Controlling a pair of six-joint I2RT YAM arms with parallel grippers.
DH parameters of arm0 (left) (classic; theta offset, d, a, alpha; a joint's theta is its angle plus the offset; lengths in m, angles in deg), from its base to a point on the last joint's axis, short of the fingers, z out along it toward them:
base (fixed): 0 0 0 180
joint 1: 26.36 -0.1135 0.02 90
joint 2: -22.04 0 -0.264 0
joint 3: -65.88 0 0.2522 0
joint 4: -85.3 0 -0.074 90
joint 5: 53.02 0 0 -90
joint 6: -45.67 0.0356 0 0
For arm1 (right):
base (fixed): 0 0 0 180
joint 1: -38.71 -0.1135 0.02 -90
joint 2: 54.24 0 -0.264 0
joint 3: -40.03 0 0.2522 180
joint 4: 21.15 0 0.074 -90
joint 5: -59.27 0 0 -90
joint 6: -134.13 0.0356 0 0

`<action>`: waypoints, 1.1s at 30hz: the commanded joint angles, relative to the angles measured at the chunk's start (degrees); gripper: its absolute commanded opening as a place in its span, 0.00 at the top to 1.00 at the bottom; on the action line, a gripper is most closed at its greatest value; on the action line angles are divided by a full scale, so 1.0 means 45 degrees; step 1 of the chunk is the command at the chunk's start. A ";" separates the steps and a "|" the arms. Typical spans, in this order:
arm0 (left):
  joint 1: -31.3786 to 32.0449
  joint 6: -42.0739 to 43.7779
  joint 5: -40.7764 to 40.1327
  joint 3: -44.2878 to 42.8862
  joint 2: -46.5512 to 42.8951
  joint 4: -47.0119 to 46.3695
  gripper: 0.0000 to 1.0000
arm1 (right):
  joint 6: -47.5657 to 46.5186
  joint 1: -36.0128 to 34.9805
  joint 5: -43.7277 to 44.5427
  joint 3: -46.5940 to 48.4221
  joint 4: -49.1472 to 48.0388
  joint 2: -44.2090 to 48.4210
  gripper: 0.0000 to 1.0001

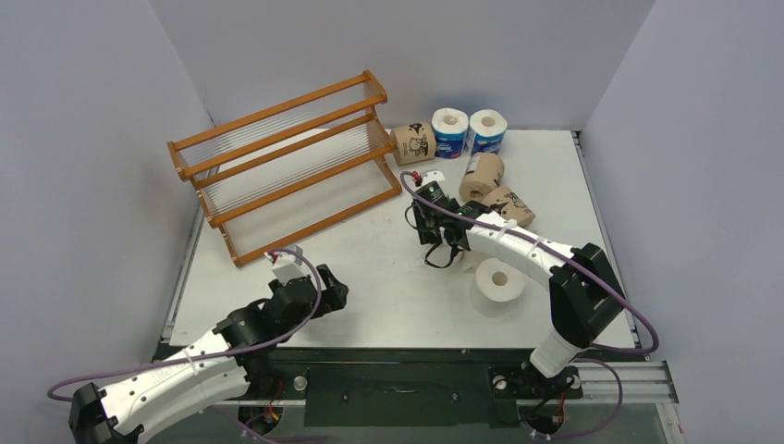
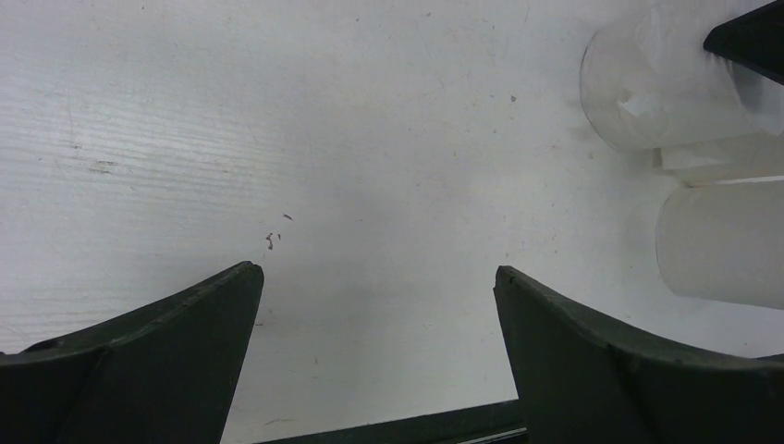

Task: Place and organize the paper towels onto the shelf
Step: Move the paper towel to the center of the board.

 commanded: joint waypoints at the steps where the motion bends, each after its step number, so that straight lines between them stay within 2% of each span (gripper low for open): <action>1: -0.0027 0.0406 -0.0459 -0.0980 0.0190 -0.0273 0.04 | -0.0148 -0.0397 0.0268 0.0748 0.0419 -0.0068 0.73; 4: -0.0155 0.0610 -0.0545 -0.1268 0.0466 -0.0236 0.04 | -0.0166 -0.0791 0.0375 0.0829 0.0591 0.0091 0.77; 14: -0.1182 0.0727 -0.1123 -0.1600 -0.0069 0.0565 0.04 | -0.0121 -0.2978 0.0562 0.1144 0.0923 0.0564 0.78; 20: -0.2115 -0.0580 -0.1294 -0.1493 -0.0423 0.1638 0.04 | 0.0102 -0.3990 0.0605 0.1479 0.0770 0.0210 0.78; 24: -0.2451 -0.0680 -0.0978 -0.1373 -0.0676 0.1530 0.04 | 0.0191 -0.4295 0.0631 0.1476 0.0528 -0.0093 0.77; 33: -0.2761 0.0061 0.0361 -0.1163 -0.0355 0.0234 0.04 | 0.0256 -0.4375 0.0482 0.1128 0.0239 -0.0255 0.66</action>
